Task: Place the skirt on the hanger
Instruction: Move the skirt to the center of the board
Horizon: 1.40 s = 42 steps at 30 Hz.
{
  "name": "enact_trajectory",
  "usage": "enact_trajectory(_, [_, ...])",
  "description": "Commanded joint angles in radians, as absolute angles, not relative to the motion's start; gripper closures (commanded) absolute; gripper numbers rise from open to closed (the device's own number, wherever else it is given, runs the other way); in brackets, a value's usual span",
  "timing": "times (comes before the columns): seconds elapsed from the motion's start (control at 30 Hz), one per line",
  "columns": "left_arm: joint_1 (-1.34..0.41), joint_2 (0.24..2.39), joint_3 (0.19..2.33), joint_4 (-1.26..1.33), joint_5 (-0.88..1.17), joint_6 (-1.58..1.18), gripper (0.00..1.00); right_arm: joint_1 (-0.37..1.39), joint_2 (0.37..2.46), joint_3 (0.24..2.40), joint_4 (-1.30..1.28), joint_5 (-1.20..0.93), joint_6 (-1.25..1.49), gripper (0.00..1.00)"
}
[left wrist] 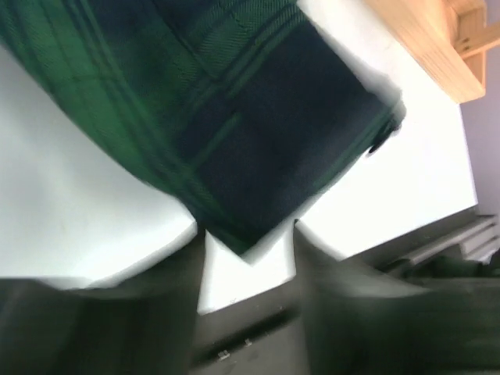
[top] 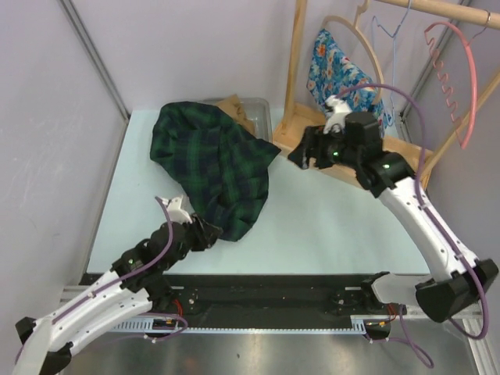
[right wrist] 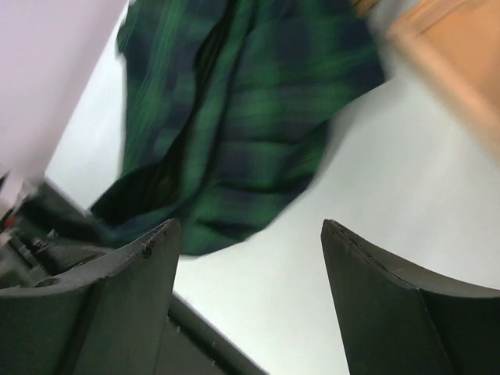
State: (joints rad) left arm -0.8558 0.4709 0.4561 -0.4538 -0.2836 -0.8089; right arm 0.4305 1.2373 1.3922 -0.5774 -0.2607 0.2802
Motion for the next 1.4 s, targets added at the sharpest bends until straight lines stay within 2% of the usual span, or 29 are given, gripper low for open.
enact_trajectory(0.0, [-0.871, 0.376, 0.377, -0.549, -0.262, -1.012, 0.33, 0.600, 1.313, 1.371, -0.578, -0.212, 0.274, 0.22])
enact_trajectory(0.03, [-0.871, 0.365, 0.394, -0.616, -0.291, -1.020, 0.22, 0.624, 1.336, 1.352, -0.542, -0.210, 0.288, 0.21])
enact_trajectory(0.1, [-0.871, 0.345, 0.466, -0.681, -0.398, -1.022, 0.14, 0.670, 1.361, 1.338, -0.511, -0.233, 0.311, 0.21])
enact_trajectory(0.23, [-0.871, 0.374, 0.600, -0.776, -0.566, -0.965, 0.08, 0.747, 1.451, 1.333, -0.480, -0.222, 0.331, 0.19])
enact_trajectory(0.43, [-0.871, 0.570, 0.788, -0.921, -0.785, -1.021, 0.07, 0.865, 1.626, 1.328, -0.341, -0.219, 0.379, 0.19])
enact_trajectory(0.6, [-0.871, 0.684, 0.889, -0.986, -0.859, -1.057, 0.07, 0.910, 1.751, 1.354, -0.209, -0.221, 0.465, 0.20])
enact_trajectory(0.73, [-0.865, 0.739, 0.916, -1.014, -0.865, -1.084, 0.06, 0.952, 1.813, 1.368, -0.169, -0.164, 0.503, 0.20])
enact_trajectory(0.97, [-0.830, 0.716, 0.893, -0.993, -0.813, -1.081, 0.06, 0.969, 1.904, 1.402, -0.091, -0.078, 0.600, 0.19])
enact_trajectory(1.37, [-0.813, 0.687, 0.890, -0.979, -0.779, -1.039, 0.06, 0.979, 1.930, 1.416, -0.060, -0.006, 0.677, 0.23])
